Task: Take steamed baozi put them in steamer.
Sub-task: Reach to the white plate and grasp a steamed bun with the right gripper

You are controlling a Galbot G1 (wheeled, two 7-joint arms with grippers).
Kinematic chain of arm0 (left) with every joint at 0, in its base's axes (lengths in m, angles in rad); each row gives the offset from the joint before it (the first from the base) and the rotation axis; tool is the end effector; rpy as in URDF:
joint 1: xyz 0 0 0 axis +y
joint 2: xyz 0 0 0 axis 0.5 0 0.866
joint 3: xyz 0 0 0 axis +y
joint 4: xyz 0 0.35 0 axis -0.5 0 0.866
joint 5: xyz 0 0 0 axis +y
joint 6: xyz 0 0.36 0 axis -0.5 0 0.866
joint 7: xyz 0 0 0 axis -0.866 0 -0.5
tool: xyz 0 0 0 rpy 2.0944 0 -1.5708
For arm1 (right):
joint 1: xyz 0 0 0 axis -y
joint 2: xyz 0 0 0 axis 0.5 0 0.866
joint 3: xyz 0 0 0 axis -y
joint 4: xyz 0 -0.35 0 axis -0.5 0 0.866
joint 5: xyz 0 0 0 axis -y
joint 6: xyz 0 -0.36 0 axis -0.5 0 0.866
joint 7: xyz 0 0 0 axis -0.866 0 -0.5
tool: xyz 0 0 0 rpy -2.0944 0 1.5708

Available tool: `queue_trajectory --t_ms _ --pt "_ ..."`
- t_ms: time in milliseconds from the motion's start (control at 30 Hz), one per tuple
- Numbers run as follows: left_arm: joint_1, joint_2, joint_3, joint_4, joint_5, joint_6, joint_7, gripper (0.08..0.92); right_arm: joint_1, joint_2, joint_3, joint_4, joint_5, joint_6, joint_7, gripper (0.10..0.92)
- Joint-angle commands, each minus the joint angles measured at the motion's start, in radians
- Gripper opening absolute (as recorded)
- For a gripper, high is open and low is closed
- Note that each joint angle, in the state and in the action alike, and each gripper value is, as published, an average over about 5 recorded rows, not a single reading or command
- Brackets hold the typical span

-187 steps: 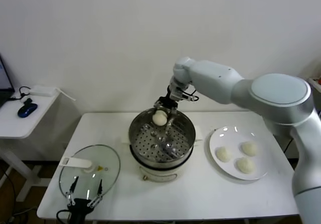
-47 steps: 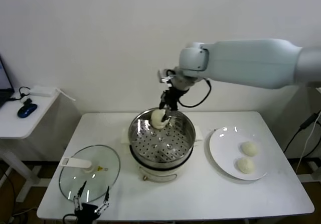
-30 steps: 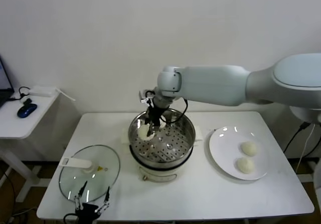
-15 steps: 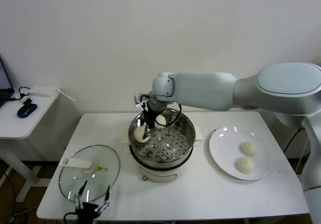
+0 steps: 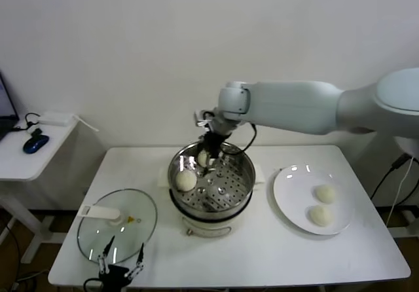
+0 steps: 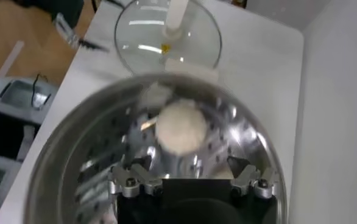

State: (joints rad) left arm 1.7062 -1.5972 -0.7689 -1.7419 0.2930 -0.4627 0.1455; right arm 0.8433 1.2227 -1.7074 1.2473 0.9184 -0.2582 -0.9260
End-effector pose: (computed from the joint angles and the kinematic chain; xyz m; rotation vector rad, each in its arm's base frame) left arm 0.0939 0.0785 -0.4407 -0.1021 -2.9937 -0.5754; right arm 0.5676 0.0950 -0.0326 1.5791 -1.3699 1.3287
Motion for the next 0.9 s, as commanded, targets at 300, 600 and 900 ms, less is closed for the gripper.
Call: queue_trajectory --t_ms 300,600,900 --pt "0.001 -0.007 0.000 0.006 0.010 -0.004 -0.003 0.823 0.092 -0.452 -0.296 0.147 -0.415 0.237 -0.143 0.823" --pt "-0.002 -0.020 0.003 0.010 0.026 -0.003 -0.004 0.823 -0.058 -0.559 -0.215 0.145 -0.542 0.100 -0.056 0.823" --pt "0.001 -0.020 0.001 0.017 0.026 -0.007 -0.008 0.823 -0.266 -0.566 -0.070 0.024 -0.600 0.102 -0.037 0.823"
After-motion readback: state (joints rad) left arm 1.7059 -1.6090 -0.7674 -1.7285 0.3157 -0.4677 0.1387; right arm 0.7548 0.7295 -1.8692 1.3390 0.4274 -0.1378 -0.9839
